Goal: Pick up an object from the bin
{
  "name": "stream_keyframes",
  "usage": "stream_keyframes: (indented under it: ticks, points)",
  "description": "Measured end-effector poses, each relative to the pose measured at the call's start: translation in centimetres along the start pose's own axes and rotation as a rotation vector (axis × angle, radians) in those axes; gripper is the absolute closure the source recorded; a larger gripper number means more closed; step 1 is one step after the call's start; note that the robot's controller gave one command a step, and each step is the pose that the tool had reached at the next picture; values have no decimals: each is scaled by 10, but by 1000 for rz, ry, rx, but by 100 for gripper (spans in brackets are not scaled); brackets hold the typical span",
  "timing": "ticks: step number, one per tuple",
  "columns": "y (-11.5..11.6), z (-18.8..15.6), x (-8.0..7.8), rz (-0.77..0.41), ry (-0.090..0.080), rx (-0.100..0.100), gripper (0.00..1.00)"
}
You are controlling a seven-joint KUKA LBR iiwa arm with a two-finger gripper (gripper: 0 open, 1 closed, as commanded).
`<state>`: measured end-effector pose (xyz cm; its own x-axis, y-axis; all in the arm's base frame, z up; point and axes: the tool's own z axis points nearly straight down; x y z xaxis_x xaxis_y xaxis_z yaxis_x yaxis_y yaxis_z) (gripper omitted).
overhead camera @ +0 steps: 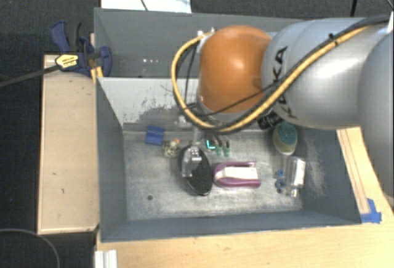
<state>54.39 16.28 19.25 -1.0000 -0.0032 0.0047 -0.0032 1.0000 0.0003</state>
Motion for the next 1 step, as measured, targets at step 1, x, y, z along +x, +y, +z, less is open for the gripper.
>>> stream_keyframes:
  ticks: [1]
  points:
    - [-69,118,-9,150,-4,-9,0]
